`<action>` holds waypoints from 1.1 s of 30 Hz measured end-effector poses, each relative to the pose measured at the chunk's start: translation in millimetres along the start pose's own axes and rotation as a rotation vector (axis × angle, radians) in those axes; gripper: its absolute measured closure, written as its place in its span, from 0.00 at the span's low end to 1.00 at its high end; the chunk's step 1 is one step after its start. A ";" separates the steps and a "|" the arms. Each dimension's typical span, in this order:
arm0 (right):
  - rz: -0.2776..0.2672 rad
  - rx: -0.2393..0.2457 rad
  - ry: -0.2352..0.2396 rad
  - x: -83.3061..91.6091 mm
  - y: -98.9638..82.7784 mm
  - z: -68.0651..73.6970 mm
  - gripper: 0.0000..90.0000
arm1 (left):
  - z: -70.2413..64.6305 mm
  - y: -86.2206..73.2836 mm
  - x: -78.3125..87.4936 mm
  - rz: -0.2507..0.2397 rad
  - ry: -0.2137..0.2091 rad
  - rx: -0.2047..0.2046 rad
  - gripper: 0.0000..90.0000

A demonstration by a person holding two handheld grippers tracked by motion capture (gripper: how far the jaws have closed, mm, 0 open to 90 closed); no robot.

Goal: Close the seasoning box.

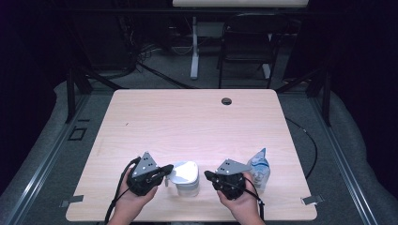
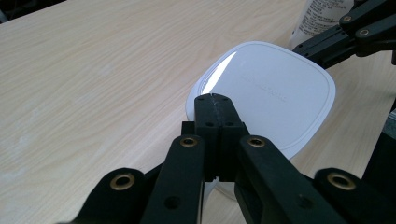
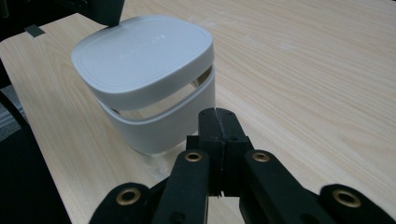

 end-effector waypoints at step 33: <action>0.021 0.053 0.029 -6.1 3.5 17.4 1.00 | -0.6 -0.2 0.3 -0.001 0.006 0.000 1.00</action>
Point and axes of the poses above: each handheld gripper's, and its own axes: x roughly backward along the jaws, y roughly out of its top, z roughly to its left, the point moved 9 cm from there along -x, roughly forward along the jaws, and after that the axes turned 11 degrees about -x, right-handed, at the moved point
